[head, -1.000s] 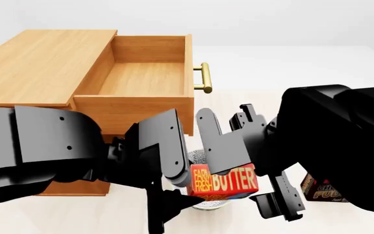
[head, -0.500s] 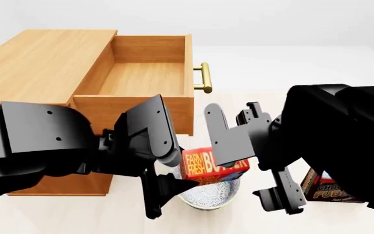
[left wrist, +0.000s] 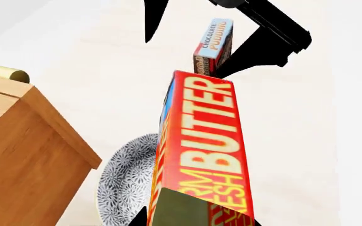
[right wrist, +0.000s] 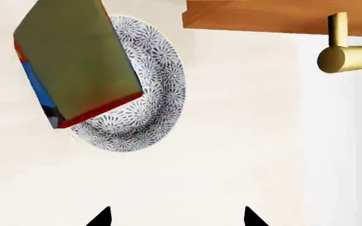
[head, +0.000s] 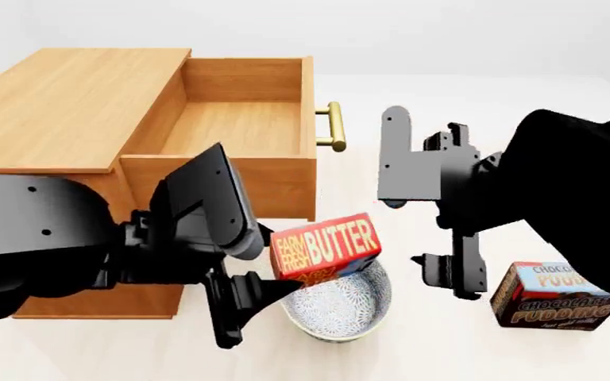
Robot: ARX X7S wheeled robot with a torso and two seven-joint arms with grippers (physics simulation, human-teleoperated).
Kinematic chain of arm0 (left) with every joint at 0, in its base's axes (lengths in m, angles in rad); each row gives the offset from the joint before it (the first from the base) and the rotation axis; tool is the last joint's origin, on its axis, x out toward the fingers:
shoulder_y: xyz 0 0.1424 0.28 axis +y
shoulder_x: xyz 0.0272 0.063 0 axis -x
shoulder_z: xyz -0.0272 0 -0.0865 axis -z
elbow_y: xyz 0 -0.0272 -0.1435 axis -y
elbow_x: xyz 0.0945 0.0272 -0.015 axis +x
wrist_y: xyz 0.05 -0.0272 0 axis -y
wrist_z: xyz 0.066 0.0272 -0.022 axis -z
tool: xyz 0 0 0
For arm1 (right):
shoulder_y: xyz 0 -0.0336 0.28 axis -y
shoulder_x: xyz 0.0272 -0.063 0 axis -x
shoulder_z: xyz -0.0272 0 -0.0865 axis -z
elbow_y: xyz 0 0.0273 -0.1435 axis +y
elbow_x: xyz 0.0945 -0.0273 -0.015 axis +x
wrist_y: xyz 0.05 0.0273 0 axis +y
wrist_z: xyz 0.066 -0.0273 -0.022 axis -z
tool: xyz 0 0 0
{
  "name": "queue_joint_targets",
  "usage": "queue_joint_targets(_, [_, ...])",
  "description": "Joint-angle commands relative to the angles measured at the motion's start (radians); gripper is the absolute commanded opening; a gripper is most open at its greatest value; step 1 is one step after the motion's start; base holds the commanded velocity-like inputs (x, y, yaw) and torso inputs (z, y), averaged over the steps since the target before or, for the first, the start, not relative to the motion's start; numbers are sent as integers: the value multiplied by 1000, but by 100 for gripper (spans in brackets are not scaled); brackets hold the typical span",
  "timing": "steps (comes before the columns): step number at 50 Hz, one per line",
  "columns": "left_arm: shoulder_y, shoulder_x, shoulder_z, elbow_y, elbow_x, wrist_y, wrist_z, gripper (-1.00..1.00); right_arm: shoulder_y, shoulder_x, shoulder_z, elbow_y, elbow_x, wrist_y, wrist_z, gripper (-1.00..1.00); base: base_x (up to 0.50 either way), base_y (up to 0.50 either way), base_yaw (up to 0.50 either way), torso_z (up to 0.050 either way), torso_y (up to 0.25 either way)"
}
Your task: Put the butter at the back in the top drawer of the cabinet and close it.
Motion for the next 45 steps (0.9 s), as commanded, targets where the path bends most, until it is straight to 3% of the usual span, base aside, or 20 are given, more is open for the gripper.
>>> queue_joint_targets(1, [9,-68,-78,54,-86,34,-111,-100,-184,5,280,72,54,131,344,100,0,0,0,0,0])
queue_joint_targets(4, [18,-87,-98,70,-119,50,-149,-100,-283,-8,448,71,67,191,529,100,0,0,0,0,0])
queue_joint_targets(10, [24,-115,-135,78,-192,77,-225,-100,-540,-71,908,15,132,284,856,100,0,0,0,0,2])
queue_joint_targets(19, [4,-114,-197,29,-347,122,-447,-100,-874,-161,1342,-212,169,241,1094,100,0,0,0,1,1])
queue_joint_targets(29, [-45,-74,-225,-48,-416,140,-586,-100,-1198,-253,1566,-338,117,-55,1169,100,0,0,0,0,1])
queue_joint_targets(34, [-97,-29,-227,-132,-438,124,-623,-100,-1358,-297,1643,-385,52,-285,1163,100,0,0,0,2,0])
queue_joint_targets(38, [-155,21,-221,-224,-436,100,-633,-100,-1466,-348,1703,-402,3,-466,1157,100,0,0,0,0,3])
queue_joint_targets(45, [-266,144,-177,-450,-387,42,-615,-100,-1548,-383,1748,-403,-4,-593,1128,100,0,0,0,0,1])
